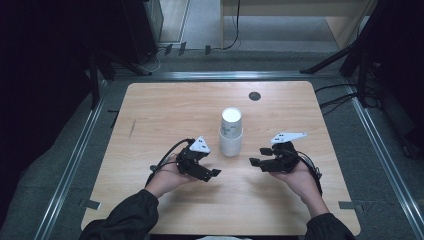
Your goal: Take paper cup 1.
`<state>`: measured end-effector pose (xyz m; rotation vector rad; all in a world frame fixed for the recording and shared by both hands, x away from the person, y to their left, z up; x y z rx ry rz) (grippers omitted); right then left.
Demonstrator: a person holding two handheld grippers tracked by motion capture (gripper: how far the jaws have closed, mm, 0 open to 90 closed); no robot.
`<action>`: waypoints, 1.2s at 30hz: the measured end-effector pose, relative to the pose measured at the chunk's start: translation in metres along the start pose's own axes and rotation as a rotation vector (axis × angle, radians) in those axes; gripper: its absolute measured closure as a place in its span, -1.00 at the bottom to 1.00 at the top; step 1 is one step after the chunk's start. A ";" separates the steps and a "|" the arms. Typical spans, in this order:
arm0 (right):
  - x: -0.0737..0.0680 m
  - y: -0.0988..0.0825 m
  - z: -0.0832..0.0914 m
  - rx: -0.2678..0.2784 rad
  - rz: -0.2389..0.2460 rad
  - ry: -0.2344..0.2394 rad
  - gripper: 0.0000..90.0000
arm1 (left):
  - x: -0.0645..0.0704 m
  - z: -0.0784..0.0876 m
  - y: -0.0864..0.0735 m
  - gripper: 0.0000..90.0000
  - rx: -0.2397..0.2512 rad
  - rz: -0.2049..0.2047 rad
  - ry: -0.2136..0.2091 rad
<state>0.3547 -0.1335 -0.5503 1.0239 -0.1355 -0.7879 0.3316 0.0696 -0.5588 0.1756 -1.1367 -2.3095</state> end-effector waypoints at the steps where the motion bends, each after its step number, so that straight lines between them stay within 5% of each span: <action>1: 0.000 0.001 0.000 0.006 -0.005 0.007 -0.13 | -0.001 0.001 0.000 -0.28 -0.004 0.015 0.003; 14: -0.002 0.003 0.005 -0.012 0.076 0.015 -0.24 | -0.009 0.009 -0.003 -0.25 -0.020 0.038 0.001; 16: -0.002 0.003 0.004 -0.010 0.063 0.012 -0.38 | -0.010 0.009 -0.004 -0.25 -0.024 0.044 -0.009; 20: -0.003 0.005 0.004 -0.009 0.051 0.011 -0.32 | -0.011 0.011 -0.005 -0.25 -0.026 0.047 -0.008; 24: -0.003 0.004 0.001 -0.022 0.024 -0.003 -0.59 | -0.010 0.012 -0.004 -0.26 -0.019 0.032 -0.013; 26: -0.002 0.003 -0.001 -0.028 0.010 -0.014 -0.56 | -0.010 0.012 -0.004 -0.26 -0.017 0.032 -0.017; 36: -0.010 0.000 0.000 -0.076 0.098 0.037 -0.23 | -0.012 0.015 -0.007 -0.26 -0.033 0.028 -0.027</action>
Point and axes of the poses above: each handheld gripper's, and its own axes: z roughly backward along the jaws, y roughly out of its top, x roughly to its right, the point moved 8 cm from there along -z, roughly forward along the jaws, and after that the axes turned 8 degrees about x, right-handed, at the moved point
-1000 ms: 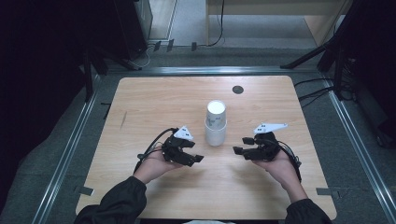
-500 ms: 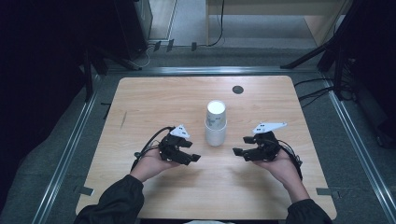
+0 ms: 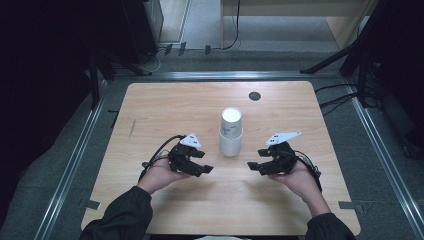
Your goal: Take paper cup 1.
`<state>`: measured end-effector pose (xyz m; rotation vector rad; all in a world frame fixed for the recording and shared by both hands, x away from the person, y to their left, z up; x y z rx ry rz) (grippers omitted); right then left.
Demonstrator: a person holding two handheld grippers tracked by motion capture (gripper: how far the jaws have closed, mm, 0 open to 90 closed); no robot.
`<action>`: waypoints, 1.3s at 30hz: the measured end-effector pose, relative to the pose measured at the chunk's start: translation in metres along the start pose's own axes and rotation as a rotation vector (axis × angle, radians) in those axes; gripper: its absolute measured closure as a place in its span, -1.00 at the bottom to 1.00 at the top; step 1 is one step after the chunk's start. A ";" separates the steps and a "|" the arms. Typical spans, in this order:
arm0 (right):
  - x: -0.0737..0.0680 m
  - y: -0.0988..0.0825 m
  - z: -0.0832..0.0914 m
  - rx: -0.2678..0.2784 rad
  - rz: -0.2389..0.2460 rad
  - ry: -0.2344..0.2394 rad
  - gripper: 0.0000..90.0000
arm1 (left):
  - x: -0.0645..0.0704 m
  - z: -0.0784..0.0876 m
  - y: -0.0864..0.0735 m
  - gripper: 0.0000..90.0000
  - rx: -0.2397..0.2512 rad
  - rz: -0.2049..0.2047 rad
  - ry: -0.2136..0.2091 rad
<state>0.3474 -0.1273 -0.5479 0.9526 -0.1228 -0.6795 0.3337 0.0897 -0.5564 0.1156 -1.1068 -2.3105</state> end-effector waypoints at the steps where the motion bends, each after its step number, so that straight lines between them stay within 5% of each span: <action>1: -0.002 0.002 0.000 0.011 0.006 0.006 -0.18 | 0.002 0.000 -0.001 -0.26 -0.013 -0.012 -0.005; 10: -0.009 0.015 0.005 0.034 0.078 0.046 0.02 | 0.006 0.002 0.001 -0.28 -0.007 -0.019 -0.023; 17: -0.003 0.041 0.016 -0.019 0.085 0.060 -0.08 | 0.006 0.006 0.000 -0.28 -0.006 -0.017 -0.029; 26: 0.007 0.075 0.027 -0.067 0.176 0.049 -0.18 | 0.005 0.011 0.002 -0.30 0.013 -0.010 -0.043; 39: 0.012 0.108 0.008 -0.171 0.270 0.109 -0.32 | 0.002 0.013 0.001 -0.34 0.011 -0.004 -0.046</action>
Point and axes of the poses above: each handheld gripper's, and its own axes: z roughly backward along the jaws, y roughly out of its top, x roughly to its right, the point moved 8 cm from there along -z, roughly forward along the jaws, and after that the axes turned 8 degrees about x, right-handed, at the moved point
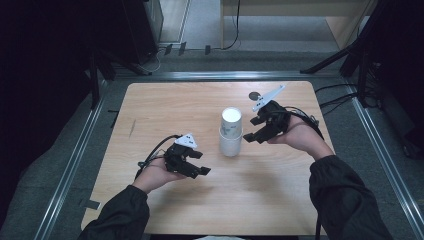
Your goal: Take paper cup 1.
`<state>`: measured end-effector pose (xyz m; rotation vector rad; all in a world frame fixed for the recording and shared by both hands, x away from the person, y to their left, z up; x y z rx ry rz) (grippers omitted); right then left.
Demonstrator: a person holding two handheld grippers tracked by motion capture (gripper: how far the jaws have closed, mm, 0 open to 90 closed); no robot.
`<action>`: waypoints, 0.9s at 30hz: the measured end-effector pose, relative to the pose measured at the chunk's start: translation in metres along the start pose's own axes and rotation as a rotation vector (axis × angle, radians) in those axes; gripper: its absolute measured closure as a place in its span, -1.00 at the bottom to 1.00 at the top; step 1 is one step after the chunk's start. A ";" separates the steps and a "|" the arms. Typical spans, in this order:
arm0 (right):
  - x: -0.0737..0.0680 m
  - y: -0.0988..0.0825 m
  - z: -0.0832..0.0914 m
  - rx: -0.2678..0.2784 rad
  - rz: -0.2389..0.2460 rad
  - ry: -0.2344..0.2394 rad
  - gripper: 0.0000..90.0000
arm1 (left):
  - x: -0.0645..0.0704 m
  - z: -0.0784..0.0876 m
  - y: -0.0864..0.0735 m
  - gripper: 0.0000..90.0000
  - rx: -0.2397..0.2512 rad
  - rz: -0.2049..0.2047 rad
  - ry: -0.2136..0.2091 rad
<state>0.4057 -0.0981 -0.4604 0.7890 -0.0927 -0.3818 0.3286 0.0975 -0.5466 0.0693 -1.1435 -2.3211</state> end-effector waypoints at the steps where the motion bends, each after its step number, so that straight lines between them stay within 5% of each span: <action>1: 0.001 0.002 -0.001 -0.004 0.008 0.007 -0.33 | 0.000 0.000 0.000 -0.35 0.000 0.000 0.000; 11: 0.003 0.026 -0.014 -0.051 0.073 0.037 -0.43 | 0.000 0.001 -0.001 -0.34 0.004 0.008 -0.007; 27: 0.002 0.050 -0.030 -0.076 0.093 0.062 -0.43 | 0.000 0.000 -0.001 -0.35 0.002 0.002 -0.014</action>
Point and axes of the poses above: each handheld gripper's, and its own axes: z roughly backward along the jaws, y roughly out of its top, x roughly to its right, the point moved 8 cm from there along -z, roughly forward along the jaws, and after that the axes turned 8 degrees about x, right-handed, at the moved point
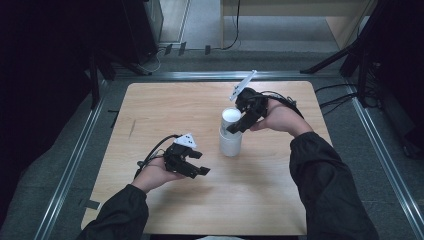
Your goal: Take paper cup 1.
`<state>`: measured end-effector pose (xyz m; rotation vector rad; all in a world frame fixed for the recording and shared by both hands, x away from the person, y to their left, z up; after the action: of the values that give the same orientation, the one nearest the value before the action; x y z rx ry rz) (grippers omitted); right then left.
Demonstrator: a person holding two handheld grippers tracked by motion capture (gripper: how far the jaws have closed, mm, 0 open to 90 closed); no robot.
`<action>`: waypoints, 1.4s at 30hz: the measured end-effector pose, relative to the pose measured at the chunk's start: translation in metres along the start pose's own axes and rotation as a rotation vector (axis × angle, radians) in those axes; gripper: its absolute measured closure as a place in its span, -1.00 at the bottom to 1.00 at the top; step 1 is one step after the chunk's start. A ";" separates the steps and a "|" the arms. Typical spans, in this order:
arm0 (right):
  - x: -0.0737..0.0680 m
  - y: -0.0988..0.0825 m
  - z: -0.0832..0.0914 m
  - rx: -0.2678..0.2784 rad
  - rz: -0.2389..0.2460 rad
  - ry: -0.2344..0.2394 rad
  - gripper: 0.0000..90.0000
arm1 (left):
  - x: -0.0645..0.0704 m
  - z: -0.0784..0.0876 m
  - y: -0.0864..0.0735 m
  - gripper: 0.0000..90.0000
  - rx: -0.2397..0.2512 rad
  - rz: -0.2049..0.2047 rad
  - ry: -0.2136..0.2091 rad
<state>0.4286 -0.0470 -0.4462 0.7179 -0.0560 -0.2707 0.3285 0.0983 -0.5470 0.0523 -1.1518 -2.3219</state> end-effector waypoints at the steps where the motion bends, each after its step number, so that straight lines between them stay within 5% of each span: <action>1: -0.001 0.001 0.000 0.000 -0.005 0.001 -0.41 | 0.000 0.000 0.000 -0.35 0.000 0.002 0.001; 24: 0.001 0.011 0.009 -0.027 -0.042 -0.006 -0.26 | -0.001 0.002 0.000 -0.36 0.007 0.008 -0.003; 42: -0.005 0.038 0.048 0.011 -0.044 -0.013 -0.25 | -0.003 0.005 0.004 -0.52 0.035 0.025 0.002</action>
<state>0.4252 -0.0487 -0.3850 0.7291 -0.0537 -0.3176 0.3316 0.1014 -0.5408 0.0529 -1.1860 -2.2789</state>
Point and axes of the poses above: each handheld gripper's, and its own axes: z roughly backward along the jaws, y roughly out of its top, x roughly to its right, the point moved 8 cm from there along -z, roughly forward along the jaws, and after that the axes turned 8 degrees about x, right-handed, at the moved point
